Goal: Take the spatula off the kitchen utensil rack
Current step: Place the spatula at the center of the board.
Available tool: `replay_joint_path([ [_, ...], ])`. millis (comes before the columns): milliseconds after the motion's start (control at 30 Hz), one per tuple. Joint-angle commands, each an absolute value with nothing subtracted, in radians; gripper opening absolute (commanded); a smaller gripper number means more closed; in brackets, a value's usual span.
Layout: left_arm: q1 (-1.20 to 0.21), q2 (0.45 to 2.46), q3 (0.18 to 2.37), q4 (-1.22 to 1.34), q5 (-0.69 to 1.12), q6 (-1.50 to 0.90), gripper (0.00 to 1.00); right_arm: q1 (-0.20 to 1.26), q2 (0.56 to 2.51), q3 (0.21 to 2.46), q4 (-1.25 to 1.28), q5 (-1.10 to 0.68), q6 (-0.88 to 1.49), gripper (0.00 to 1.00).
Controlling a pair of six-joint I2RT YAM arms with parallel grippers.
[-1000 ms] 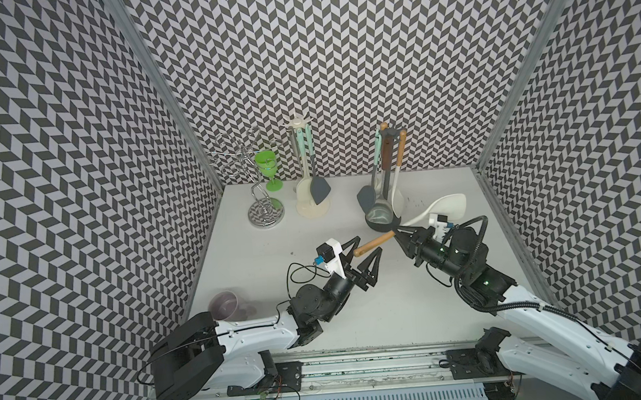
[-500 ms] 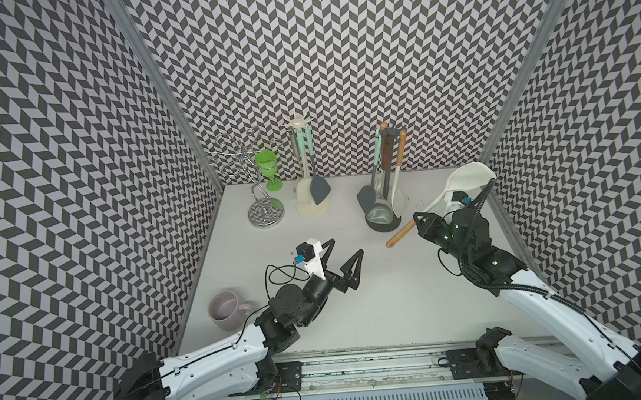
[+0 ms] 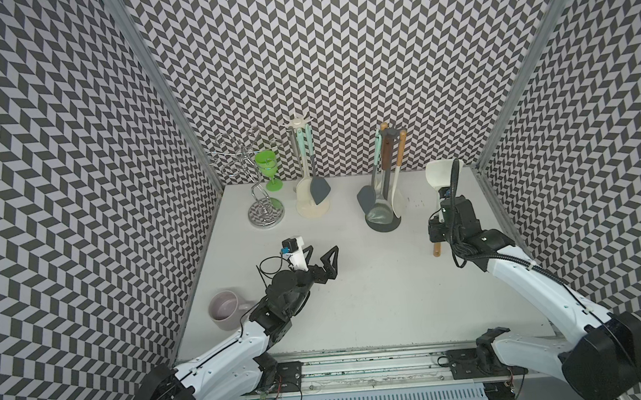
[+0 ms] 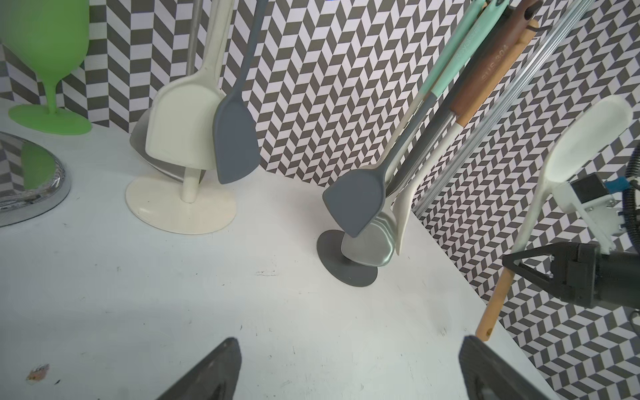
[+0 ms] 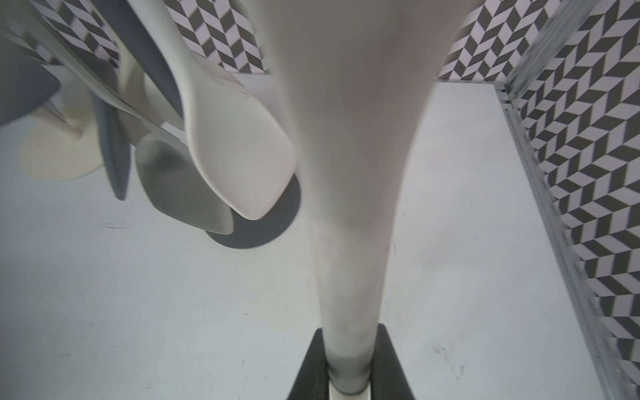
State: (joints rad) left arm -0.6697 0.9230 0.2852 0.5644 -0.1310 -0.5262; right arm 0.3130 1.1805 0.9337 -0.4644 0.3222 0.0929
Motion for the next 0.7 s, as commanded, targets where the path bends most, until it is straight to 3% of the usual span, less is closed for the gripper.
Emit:
replay_joint_path([
  [0,-0.649,0.920,0.270,0.579,-0.073,-0.558,1.00,0.223,1.184,0.996,-0.462,0.357,-0.072,0.00],
  [267,-0.612,0.871,0.245,0.572,-0.062,-0.585,1.00,0.031,1.399,1.107,-0.519,0.412,-0.248,0.00],
  [667,-0.603,0.867,0.227,0.592,-0.056,-0.592,1.00,-0.120,1.806,1.279,-0.600,0.469,-0.276,0.00],
])
